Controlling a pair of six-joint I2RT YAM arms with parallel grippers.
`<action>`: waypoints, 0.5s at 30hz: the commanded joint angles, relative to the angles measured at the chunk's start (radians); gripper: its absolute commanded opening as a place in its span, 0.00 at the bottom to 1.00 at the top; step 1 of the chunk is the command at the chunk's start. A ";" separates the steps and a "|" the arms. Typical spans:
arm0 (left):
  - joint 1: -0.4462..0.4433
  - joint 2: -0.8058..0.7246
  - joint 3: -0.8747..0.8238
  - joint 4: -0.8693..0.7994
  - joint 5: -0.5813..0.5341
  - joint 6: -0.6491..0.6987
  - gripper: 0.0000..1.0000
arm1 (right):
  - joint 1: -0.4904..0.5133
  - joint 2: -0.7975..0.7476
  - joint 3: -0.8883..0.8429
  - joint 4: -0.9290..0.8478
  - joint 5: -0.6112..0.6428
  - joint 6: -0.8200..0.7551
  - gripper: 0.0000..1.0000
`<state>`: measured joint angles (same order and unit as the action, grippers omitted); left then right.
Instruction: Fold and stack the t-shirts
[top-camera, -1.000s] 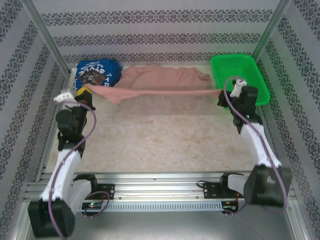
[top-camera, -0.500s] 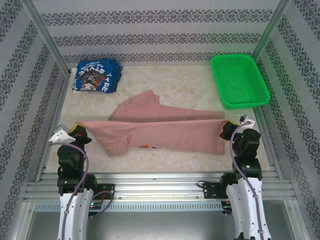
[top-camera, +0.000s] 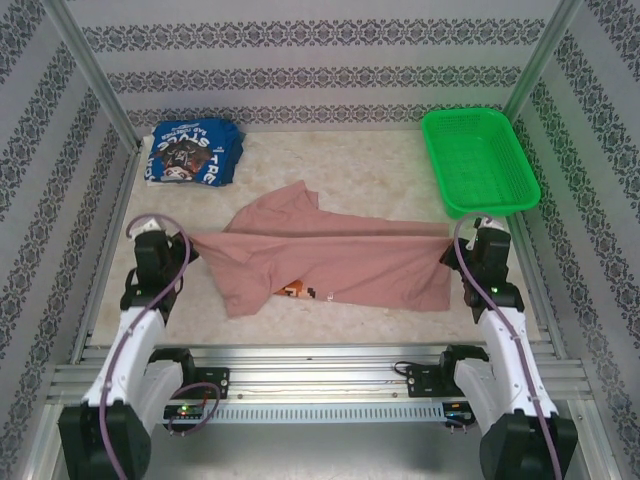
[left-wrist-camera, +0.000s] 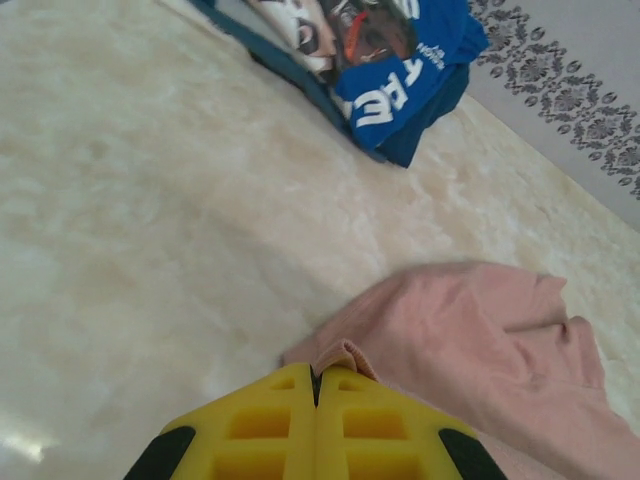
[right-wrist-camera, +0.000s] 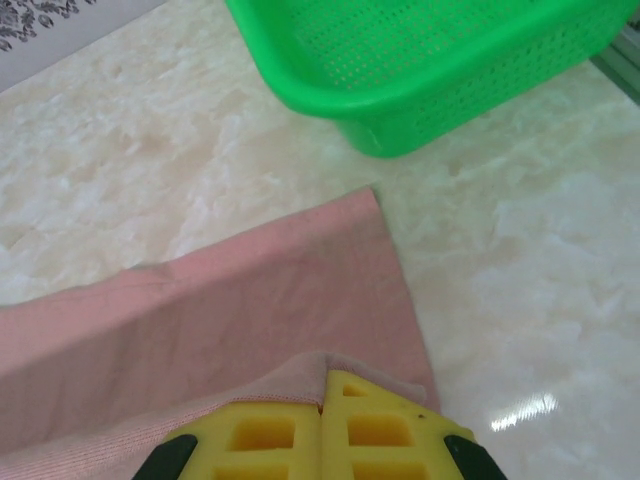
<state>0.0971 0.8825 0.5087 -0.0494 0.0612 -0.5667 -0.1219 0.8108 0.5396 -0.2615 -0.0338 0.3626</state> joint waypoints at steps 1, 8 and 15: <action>-0.018 0.106 0.125 0.179 0.021 0.080 0.00 | -0.001 0.090 0.084 0.123 0.024 -0.037 0.00; -0.023 0.587 0.868 0.099 0.119 0.207 0.00 | 0.005 0.518 0.695 0.134 -0.093 -0.094 0.00; -0.020 1.247 2.268 -0.350 0.251 0.267 0.00 | -0.010 1.042 1.768 -0.097 -0.161 -0.191 0.00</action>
<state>0.0757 1.9244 2.2250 -0.1490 0.2382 -0.3546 -0.1207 1.7283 1.9804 -0.2699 -0.1555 0.2314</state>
